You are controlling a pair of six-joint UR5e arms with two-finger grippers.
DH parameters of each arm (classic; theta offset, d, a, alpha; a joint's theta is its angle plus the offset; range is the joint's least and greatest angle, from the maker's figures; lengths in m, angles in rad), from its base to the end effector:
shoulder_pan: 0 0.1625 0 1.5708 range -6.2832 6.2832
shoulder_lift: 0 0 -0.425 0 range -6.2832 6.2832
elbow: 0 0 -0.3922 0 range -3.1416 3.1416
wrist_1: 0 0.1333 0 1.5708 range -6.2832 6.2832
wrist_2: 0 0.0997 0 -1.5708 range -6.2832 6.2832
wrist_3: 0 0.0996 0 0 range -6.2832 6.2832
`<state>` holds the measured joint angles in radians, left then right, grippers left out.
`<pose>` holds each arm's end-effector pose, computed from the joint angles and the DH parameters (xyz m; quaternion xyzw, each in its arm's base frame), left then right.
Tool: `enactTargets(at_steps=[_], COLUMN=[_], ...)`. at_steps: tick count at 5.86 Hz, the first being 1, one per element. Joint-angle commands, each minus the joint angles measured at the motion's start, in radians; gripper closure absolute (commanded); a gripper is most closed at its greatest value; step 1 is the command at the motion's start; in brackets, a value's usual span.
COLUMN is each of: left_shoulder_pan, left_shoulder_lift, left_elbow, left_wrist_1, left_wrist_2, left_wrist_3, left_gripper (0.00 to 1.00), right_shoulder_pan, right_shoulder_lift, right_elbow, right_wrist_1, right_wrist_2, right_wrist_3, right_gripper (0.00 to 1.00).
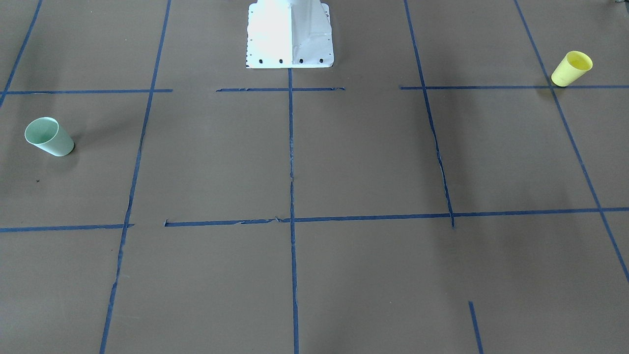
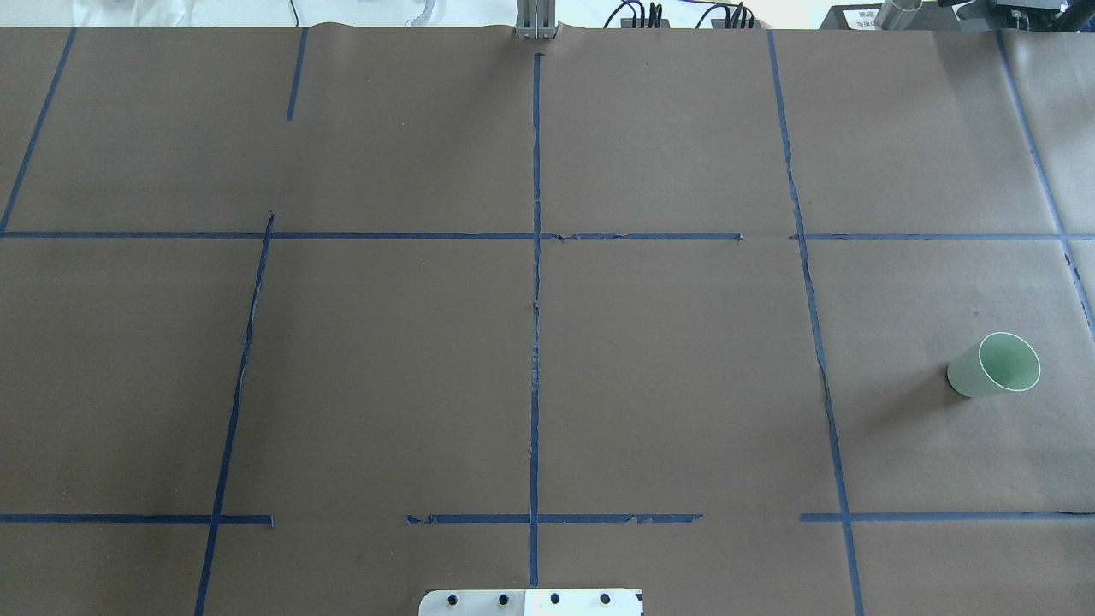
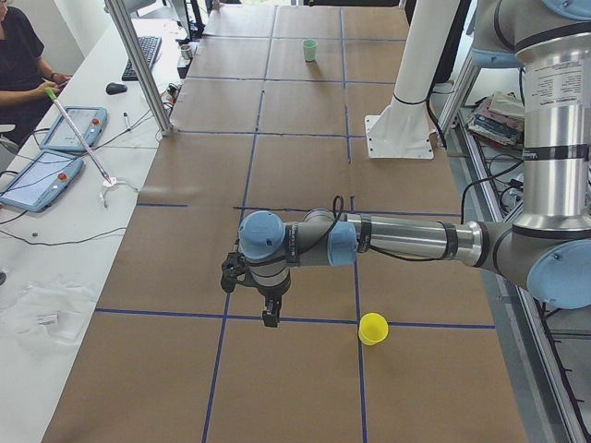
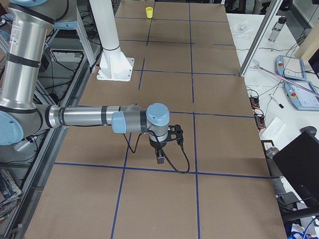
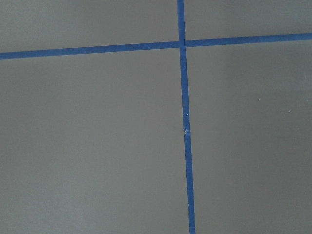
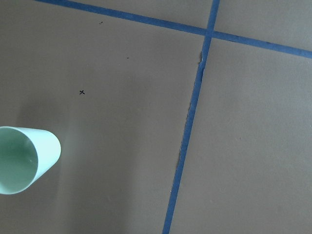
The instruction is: Transfer and stack yellow cup on green cup
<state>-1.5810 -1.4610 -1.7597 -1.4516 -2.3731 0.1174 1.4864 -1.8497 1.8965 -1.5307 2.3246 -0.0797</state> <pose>-0.0662 -0.4406 0.6271 0.0065 0.3908 0.0415 0.9195 0.0328 -0.3845 0.6164 0.0395 -0.3678 -0.0921 0.9245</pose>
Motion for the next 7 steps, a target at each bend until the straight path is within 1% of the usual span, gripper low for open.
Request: enactTargets(at_steps=[1, 2, 3, 4, 5, 6, 7], left_shoulder_pan=[0.077, 0.148, 0.194, 0.276, 0.42, 0.496, 0.525], left_shoulder_lift=[-0.005, -0.008, -0.013, -0.071, -0.09, -0.103, -0.107], left_elbow=[-0.087, -0.151, -0.19, -0.201, -0.233, -0.236, -0.251], left_wrist_1=[0.0, 0.0, 0.0, -0.001, -0.001, 0.0, 0.008], left_wrist_2=[-0.046, -0.038, -0.035, -0.029, 0.094, 0.194, 0.253], left_wrist_3=[-0.156, -0.365, -0.604, -0.847, -1.062, -1.231, -1.378], left_gripper=[0.0, 0.0, 0.0, 0.0, 0.0, 0.0, 0.0], right_shoulder_pan=[0.0, 0.0, 0.0, 0.0, 0.0, 0.0, 0.0], right_shoulder_lift=[-0.011, -0.011, -0.011, -0.013, -0.019, -0.019, -0.02], right_elbow=[-0.001, 0.001, -0.001, -0.001, -0.001, -0.001, -0.001], right_wrist_1=[0.003, 0.004, 0.004, 0.004, 0.004, 0.006, 0.006], right_wrist_2=[0.002, 0.002, 0.001, 0.001, -0.001, -0.002, -0.004], right_wrist_3=[-0.006, -0.008, -0.008, -0.009, -0.009, -0.011, -0.011], right_gripper=[0.0, 0.0, 0.0, 0.0, 0.0, 0.0, 0.0])
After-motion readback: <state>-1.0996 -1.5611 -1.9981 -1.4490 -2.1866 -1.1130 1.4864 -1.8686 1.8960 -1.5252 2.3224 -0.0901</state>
